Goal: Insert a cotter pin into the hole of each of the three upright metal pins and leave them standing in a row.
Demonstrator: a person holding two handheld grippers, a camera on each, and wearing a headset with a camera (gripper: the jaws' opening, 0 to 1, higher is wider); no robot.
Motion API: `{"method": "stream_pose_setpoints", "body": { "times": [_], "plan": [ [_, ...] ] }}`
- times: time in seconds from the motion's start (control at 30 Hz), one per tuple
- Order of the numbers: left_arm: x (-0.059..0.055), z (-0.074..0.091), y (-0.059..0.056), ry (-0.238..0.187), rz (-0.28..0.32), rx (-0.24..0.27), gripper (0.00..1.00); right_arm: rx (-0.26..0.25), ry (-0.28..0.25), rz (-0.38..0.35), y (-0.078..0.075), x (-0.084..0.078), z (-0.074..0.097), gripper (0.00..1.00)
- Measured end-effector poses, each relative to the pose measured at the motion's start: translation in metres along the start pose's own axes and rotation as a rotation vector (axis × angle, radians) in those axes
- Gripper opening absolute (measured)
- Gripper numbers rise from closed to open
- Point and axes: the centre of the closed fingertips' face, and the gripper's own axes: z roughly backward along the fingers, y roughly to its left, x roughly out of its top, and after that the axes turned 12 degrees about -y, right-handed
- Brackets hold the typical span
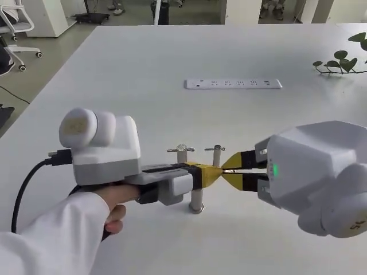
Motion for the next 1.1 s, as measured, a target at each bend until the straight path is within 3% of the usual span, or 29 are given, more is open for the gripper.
{"method": "stream_pose_setpoints", "body": {
  "times": [0.13, 0.3, 0.4, 0.53, 0.83, 0.93, 1.1],
  "plan": [
    [-0.0014, 0.0008, 0.0009, 0.013, 0.041, 0.004, 0.01, 0.004, -0.001, 0.001, 0.0016, 0.0007, -0.0003, 0.00],
    [-0.0039, 0.0011, 0.0003, 0.028, 0.022, 0.004, 0.01, 0.013, 0.003, 0.007, 0.0039, 0.0002, -0.0009, 0.00],
    [-0.0071, 0.0009, 0.0019, 0.051, 0.047, 0.022, 0.01, 0.020, 0.009, 0.013, 0.0061, -0.0007, -0.0017, 0.00],
    [-0.0087, 0.0013, 0.0013, 0.062, -0.014, 0.018, 0.00, 0.019, 0.012, 0.005, 0.0064, -0.0017, -0.0027, 0.00],
    [-0.0074, 0.0050, 0.0029, 0.076, -0.004, 0.024, 0.00, 0.022, -0.016, -0.013, 0.0064, 0.0001, -0.0042, 0.00],
    [-0.0073, 0.0058, 0.0019, 0.076, -0.009, 0.021, 0.00, 0.034, -0.050, -0.058, 0.0076, 0.0033, -0.0031, 0.00],
    [-0.0055, 0.0081, 0.0035, 0.075, -0.021, 0.024, 0.00, 0.032, -0.054, -0.088, 0.0080, 0.0009, -0.0008, 0.11]
  ]
}}
